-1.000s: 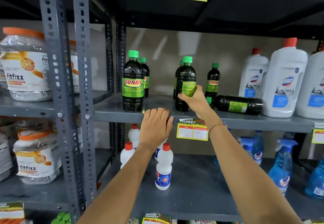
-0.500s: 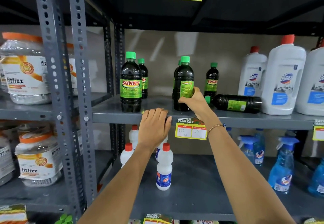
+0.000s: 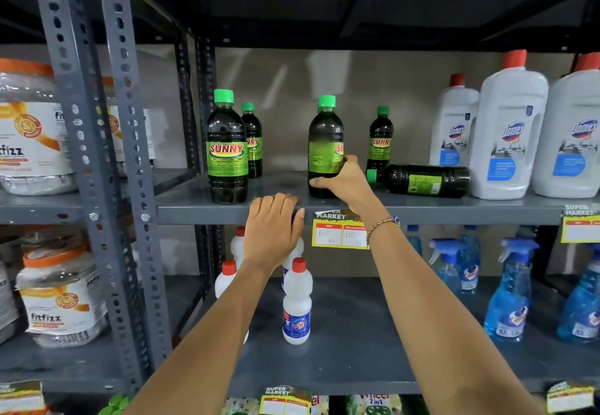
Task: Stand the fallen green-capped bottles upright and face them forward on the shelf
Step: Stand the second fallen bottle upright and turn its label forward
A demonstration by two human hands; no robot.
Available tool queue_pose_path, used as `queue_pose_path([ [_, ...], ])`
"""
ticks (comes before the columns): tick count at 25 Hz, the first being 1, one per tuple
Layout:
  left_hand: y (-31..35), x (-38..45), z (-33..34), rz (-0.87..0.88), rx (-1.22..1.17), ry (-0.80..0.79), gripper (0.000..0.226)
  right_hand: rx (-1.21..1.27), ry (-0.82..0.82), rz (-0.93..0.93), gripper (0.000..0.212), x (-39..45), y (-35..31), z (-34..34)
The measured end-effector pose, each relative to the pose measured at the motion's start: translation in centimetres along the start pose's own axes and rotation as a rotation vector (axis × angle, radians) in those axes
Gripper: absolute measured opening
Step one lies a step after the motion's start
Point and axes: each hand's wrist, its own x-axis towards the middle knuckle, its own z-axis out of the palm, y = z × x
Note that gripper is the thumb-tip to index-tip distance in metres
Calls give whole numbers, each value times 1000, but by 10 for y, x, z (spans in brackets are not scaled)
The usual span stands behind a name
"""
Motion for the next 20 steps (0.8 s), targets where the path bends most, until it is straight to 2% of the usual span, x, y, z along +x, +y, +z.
queue_pose_path([
  [3, 0, -1, 1, -9, 8, -19, 26, -78, 16, -24, 85, -1, -1, 1],
  [6, -1, 0, 2, -11, 15, -40, 30, 46, -125, 50, 65, 2, -2, -3],
  [8, -1, 0, 2, -11, 6, -35, 32, 60, -184, 55, 61, 3, 0, -5],
  [14, 0, 0, 0, -9, 4, -24, 33, -34, -118, 10, 70, -8, -4, -3],
  [18, -1, 0, 1, 6, -2, -9, 33, 39, -166, 35, 56, -8, -6, -7],
  [20, -1, -1, 1, 9, -4, 7, 33, 17, -129, 19, 62, -10, -6, -6],
])
